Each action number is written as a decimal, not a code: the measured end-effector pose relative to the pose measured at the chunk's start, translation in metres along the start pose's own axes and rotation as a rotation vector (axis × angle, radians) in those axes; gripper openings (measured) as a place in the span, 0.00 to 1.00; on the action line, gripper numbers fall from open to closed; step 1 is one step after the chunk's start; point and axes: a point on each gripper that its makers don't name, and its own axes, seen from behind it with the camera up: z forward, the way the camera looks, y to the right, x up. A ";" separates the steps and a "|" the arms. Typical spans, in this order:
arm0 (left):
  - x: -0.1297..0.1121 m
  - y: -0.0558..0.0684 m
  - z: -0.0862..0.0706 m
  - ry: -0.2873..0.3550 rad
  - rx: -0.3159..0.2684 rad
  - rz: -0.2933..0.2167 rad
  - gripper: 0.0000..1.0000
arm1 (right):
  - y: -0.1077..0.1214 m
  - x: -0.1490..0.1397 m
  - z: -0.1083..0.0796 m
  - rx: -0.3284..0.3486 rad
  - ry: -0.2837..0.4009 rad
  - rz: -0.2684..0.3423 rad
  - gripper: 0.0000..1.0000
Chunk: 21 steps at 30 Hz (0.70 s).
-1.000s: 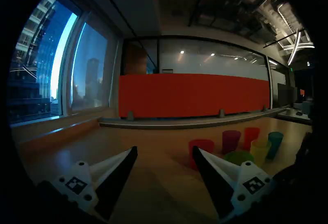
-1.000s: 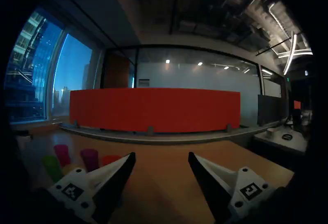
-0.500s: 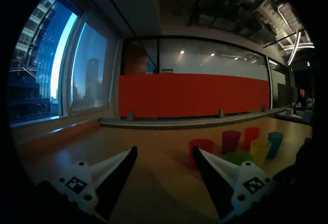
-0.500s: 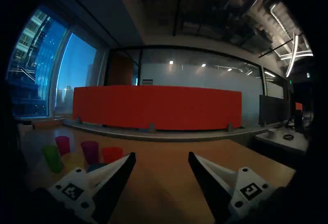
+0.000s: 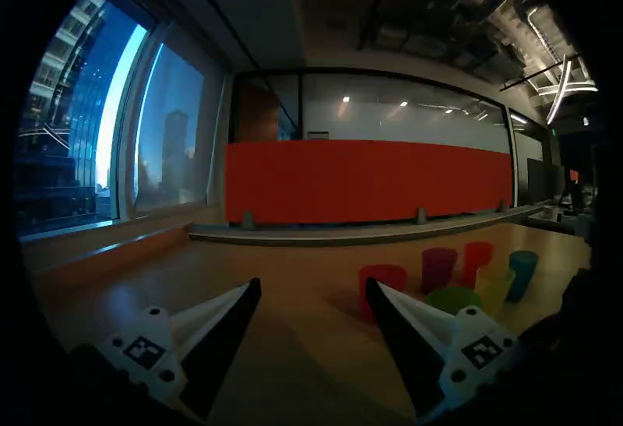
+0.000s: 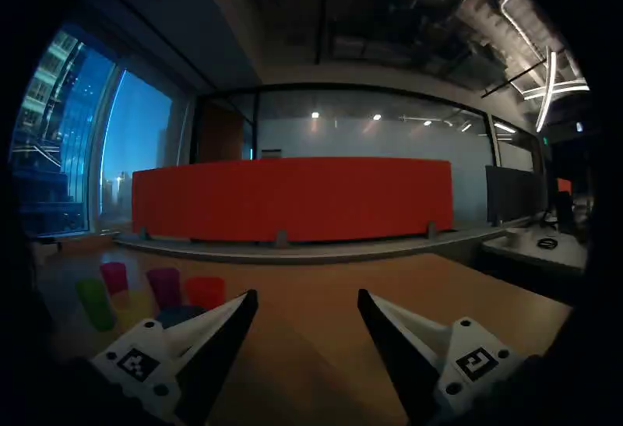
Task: Pour water
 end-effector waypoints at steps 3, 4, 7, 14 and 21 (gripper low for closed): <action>0.000 0.000 -0.001 0.000 0.000 0.000 1.00 | 0.001 -0.002 0.000 -0.003 -0.004 0.004 0.99; 0.000 0.000 -0.001 0.000 0.000 0.000 1.00 | 0.001 -0.002 0.000 -0.003 -0.005 0.004 1.00; 0.000 0.000 -0.002 0.000 0.000 0.000 1.00 | 0.001 -0.004 0.001 -0.005 -0.010 0.001 1.00; 0.000 -0.001 -0.001 0.000 0.000 0.000 1.00 | -0.001 -0.006 0.000 -0.009 -0.020 -0.020 1.00; 0.000 0.000 0.000 0.000 0.000 0.000 1.00 | -0.002 -0.005 0.000 -0.013 -0.021 -0.025 1.00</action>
